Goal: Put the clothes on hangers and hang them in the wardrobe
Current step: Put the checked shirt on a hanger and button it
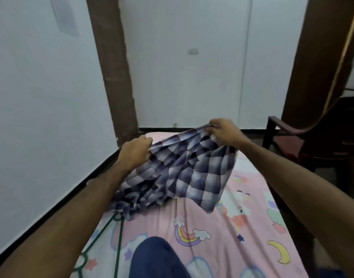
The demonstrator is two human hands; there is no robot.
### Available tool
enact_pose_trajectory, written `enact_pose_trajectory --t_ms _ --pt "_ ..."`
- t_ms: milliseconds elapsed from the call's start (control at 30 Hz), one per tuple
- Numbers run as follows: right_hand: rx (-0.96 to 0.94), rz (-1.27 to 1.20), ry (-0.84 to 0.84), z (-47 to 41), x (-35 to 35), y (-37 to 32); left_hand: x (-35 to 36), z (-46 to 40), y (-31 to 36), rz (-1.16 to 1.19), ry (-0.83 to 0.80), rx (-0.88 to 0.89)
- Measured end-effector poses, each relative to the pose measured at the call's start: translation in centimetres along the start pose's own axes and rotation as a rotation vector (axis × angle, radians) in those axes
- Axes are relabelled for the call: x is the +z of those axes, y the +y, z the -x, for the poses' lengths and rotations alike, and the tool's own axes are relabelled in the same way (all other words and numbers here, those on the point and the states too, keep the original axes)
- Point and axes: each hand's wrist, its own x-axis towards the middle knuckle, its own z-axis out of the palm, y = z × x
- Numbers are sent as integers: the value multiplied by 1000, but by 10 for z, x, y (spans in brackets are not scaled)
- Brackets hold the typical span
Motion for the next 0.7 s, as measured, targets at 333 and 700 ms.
enact_pose_trajectory --t_ms 333,700 --pt "226 -394 437 38 -76 63 -14 -62 95 832 -182 -178" --pt "341 -436 460 -35 -147 152 -60 -161 155 1217 -426 -235"
